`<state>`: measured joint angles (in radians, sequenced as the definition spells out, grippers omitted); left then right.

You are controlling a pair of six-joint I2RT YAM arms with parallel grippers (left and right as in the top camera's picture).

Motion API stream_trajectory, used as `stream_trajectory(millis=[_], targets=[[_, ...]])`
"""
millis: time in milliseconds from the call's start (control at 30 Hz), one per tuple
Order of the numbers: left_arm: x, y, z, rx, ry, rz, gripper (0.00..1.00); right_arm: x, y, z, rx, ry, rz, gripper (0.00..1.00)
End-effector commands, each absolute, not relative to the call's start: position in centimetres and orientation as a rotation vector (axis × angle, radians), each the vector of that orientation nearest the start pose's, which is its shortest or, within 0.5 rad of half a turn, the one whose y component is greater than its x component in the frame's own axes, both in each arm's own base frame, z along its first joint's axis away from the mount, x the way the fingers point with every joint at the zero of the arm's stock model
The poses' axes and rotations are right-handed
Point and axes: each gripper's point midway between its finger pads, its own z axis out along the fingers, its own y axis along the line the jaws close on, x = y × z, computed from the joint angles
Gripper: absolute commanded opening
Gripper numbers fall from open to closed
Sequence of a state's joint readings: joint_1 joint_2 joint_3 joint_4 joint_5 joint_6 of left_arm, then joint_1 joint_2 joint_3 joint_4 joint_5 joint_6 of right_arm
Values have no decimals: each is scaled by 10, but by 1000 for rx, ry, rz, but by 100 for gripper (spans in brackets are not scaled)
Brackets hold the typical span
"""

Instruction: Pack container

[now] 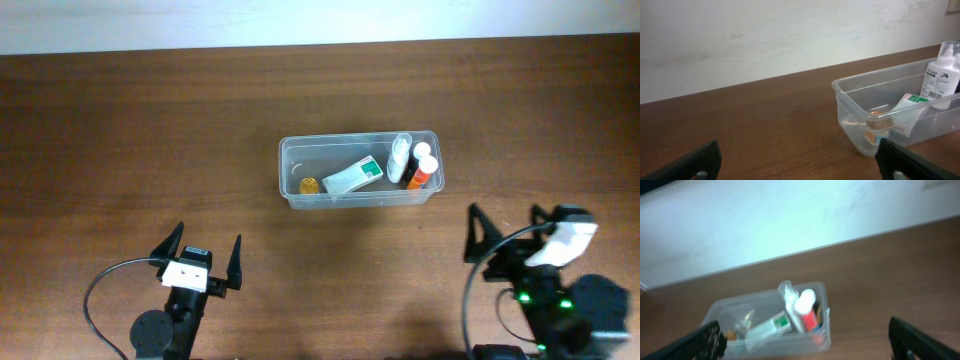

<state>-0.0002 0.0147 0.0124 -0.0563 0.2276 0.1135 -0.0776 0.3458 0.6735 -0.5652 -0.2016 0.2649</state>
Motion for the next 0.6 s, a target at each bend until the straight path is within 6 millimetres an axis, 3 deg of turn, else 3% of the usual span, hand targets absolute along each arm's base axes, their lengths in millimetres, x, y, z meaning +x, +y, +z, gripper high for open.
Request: stream_trajectory(millis=[0,167,567], targets=[[242,-36,162,266,1606,-73,99,229,36,237,87,1808,403,98],[242,-36,162,266,1606,-73,99,237,48,217,-3,1682,457,98],[242,-36,162,266,1606,-73,99,237,48,182,-115,1597,361,98]])
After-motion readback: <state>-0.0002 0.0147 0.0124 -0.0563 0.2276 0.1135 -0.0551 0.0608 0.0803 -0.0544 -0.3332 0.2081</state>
